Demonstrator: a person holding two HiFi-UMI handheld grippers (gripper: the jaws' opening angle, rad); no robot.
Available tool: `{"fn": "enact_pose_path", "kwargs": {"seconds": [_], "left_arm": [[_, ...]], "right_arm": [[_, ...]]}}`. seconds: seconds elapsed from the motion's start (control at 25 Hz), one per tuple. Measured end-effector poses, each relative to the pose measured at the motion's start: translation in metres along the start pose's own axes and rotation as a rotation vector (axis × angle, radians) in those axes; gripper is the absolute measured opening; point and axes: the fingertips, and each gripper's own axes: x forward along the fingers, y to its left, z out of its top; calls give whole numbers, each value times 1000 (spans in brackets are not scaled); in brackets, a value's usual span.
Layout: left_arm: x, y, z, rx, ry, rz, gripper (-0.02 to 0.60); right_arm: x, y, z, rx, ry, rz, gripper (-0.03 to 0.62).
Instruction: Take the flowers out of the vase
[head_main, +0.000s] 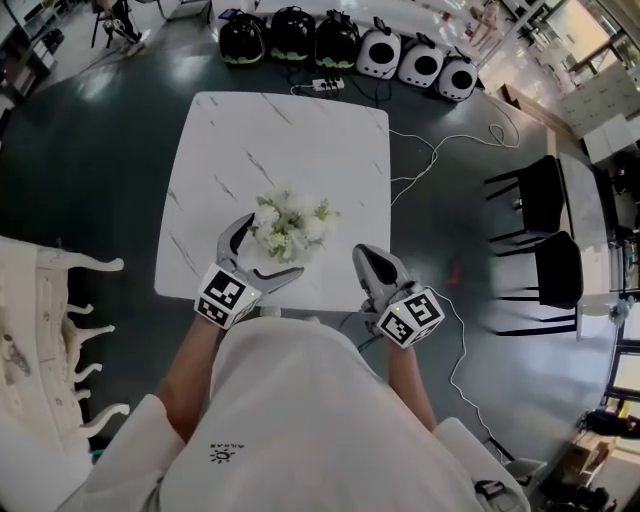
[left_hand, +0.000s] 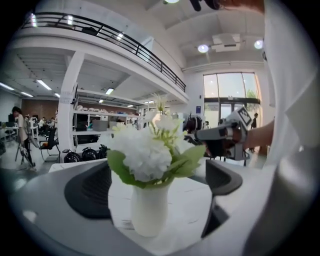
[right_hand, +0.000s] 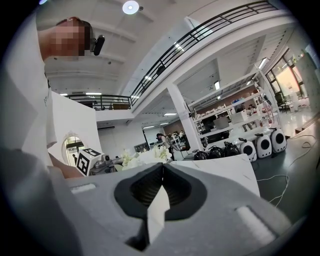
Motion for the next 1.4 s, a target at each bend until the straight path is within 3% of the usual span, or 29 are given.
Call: {"fn": "enact_pose_path", "kwargs": {"seconds": [0.6,0.84,1.08,1.4], "left_arm": [[3,8,18,-149,-91,-34,544],[-1,9,17,-179,-116,-33,438],[-6,10,19,-180,-131,-20,292],[-10,10,22,-168,-143,-6,201]], "right_arm": [[-3,-4,-3,7,11,-28,0],[-3,-1,-7,8,10,-26,0],[-3,2,-7,11,6,-24,0],[-4,2,-6,-1,11,-20,0]]}}
